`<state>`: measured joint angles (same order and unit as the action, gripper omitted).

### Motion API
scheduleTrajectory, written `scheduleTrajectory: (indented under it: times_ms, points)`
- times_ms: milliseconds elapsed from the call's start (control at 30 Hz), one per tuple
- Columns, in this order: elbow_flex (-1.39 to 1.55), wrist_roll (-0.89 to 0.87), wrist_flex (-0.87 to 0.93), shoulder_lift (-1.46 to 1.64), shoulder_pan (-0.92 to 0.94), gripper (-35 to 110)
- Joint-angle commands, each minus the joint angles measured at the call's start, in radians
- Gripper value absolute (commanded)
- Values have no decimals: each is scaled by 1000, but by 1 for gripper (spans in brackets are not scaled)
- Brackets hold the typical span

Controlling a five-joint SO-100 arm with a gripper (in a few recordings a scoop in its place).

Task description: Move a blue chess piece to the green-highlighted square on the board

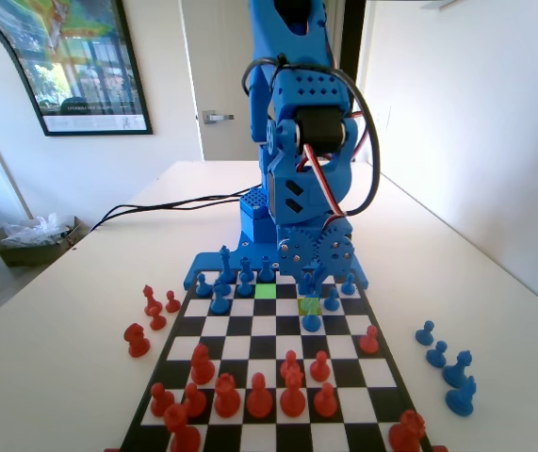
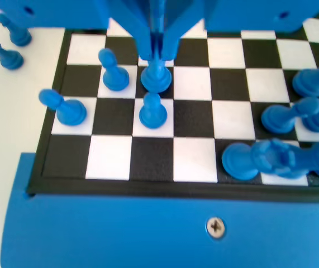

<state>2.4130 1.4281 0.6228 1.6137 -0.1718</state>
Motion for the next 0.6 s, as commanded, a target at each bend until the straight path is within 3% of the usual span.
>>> scheduleTrajectory:
  times_ms: [0,567]
  points:
    - [-44,11,3,23,-17,1]
    - [-92,101,250,163,78,1]
